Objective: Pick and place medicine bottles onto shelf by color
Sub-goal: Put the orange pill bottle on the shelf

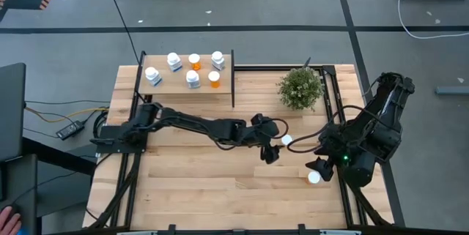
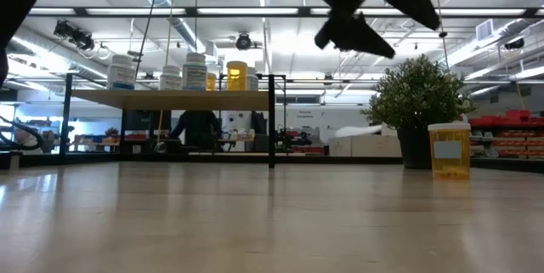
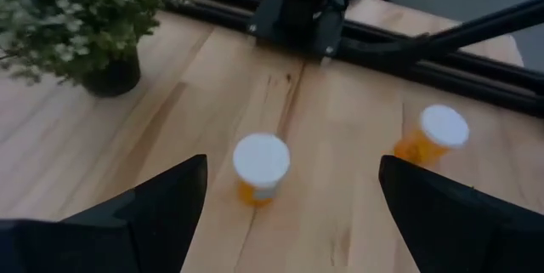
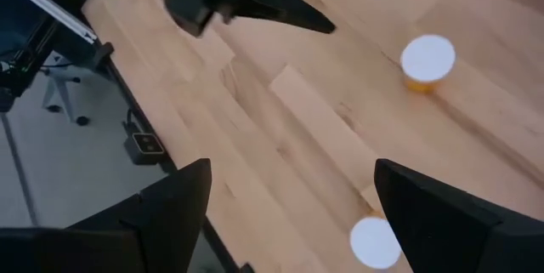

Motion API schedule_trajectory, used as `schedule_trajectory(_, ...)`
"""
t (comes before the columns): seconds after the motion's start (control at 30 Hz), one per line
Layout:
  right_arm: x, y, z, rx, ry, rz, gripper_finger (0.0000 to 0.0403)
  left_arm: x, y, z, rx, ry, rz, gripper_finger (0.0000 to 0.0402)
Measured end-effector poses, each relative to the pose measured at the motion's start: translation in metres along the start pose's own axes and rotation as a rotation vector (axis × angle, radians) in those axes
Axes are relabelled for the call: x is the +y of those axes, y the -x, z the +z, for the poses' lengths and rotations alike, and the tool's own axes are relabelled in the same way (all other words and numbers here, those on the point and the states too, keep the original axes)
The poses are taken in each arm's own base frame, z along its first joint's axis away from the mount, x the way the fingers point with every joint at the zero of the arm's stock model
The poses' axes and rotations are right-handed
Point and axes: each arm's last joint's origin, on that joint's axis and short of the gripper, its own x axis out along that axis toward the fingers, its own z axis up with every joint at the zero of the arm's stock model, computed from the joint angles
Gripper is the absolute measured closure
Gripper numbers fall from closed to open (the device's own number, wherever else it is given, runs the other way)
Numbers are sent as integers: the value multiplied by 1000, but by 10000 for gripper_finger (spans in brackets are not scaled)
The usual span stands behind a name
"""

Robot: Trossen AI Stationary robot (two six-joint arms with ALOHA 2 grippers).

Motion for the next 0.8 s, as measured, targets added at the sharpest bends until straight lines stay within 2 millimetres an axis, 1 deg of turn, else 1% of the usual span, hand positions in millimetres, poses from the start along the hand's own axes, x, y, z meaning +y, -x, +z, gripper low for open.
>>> schedule_trajectory(0.17,0,0,-1,36,-19,-4,65,7,-25,-11,-23,-21,0,38)
schedule_trajectory(0.27,0,0,-1,38,-41,-6,65,10,-35,-16,-40,-59,-7,31)
schedule_trajectory(0.43,0,0,-1,39,-69,-7,65,7,-46,-22,-70,-175,-38,28)
schedule_trajectory(0.5,0,0,-1,39,-81,-7,65,7,-51,-29,-52,-212,-48,28)
schedule_trajectory(0.67,0,0,-1,39,-122,-7,65,10,-65,-44,-14,-228,-78,28)
schedule_trajectory(0.8,0,0,-1,39,-147,-8,65,13,-72,-47,-33,-243,-71,28)
